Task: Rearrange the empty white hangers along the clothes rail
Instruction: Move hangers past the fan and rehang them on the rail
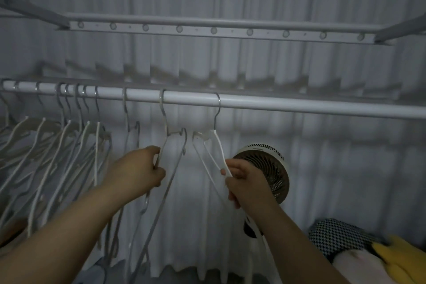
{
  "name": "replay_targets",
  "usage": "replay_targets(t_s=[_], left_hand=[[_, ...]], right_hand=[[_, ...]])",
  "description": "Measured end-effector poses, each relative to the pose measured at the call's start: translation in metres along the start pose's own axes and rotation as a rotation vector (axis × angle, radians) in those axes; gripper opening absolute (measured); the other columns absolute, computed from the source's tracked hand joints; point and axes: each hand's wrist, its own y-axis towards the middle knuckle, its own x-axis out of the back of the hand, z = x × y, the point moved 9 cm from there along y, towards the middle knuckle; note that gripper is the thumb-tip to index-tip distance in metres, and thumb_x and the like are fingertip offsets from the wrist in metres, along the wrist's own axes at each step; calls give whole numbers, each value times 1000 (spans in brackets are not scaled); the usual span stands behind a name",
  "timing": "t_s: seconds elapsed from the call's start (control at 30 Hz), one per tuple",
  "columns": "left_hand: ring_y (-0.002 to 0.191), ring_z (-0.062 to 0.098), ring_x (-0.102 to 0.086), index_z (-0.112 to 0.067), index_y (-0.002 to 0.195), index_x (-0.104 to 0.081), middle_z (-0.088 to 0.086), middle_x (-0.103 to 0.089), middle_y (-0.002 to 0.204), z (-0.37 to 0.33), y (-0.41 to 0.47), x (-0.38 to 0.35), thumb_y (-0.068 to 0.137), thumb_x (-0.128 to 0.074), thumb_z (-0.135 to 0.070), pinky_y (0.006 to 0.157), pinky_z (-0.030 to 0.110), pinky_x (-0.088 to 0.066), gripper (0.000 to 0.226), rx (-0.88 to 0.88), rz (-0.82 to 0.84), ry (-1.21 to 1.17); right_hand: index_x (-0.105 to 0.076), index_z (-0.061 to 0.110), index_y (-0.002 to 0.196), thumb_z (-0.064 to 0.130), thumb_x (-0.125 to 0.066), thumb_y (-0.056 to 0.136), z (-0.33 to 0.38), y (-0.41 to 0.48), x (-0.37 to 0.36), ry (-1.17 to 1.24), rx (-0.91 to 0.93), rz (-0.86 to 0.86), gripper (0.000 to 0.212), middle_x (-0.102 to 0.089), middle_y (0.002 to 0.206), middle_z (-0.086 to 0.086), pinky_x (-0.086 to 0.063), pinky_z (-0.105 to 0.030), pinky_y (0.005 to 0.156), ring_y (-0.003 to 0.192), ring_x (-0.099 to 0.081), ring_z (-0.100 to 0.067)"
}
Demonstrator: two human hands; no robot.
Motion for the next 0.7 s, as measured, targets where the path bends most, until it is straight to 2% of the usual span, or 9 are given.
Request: replay_targets(t_s=[0.1,0.2,0.27,0.33,0.4,0.53,0.7], left_hand=[[44,4,-51,-14,133,-43,-14,-58,49,-27,-13,-12,87,-50,-12,51,17,-42,47,7,10,-250],[29,1,-48,-13,131,-46,-10,-52,29,-67,-23,-28,88,-49,-9,38,10,-39,43,9,53,-431],[24,2,-44,-17,120,-52,-7,-50,26,-97,-30,-40,88,-49,-5,33,9,-36,34,7,80,-566],[22,3,-43,-22,105,-50,-4,-49,25,-128,-37,-50,88,-49,-2,31,10,-35,27,-1,84,-689],[22,4,-41,-23,97,-50,-2,-48,25,-161,-43,-64,89,-49,-2,31,11,-34,23,-4,102,-800],[20,5,-37,-28,82,-54,1,-47,27,-231,-55,-93,90,-46,-1,29,10,-27,30,-42,162,-969],[22,7,-40,-19,105,-55,0,-48,27,-302,-63,-132,92,-44,-3,30,10,-32,23,-56,235,-1043]], right_hand=[[-59,10,108,-4,-47,87,-9,-7,44,4,-24,-47,27,-60,85,-3,-35,-13,32,29,-47,1],[-59,21,90,-1,-50,88,-14,-17,95,-23,-25,-111,24,-63,86,-4,-35,-15,31,28,-46,0],[-58,21,89,-4,-49,87,-17,-25,129,-31,-18,-146,26,-62,80,-1,-35,-13,30,29,-48,2],[-60,15,96,-6,-47,87,-22,-35,165,-37,-18,-168,27,-59,71,4,-35,-13,30,29,-47,1],[-60,14,99,-6,-48,87,-28,-45,204,-58,-27,-197,25,-56,70,6,-35,-14,31,29,-46,-1],[-59,16,96,-1,-52,88,-39,-62,282,-136,-43,-270,20,-55,75,6,-31,-14,30,27,-43,-2],[-60,8,105,1,-52,89,-50,-80,360,-183,-81,-351,19,-54,75,4,-29,-13,29,25,-41,-2]])
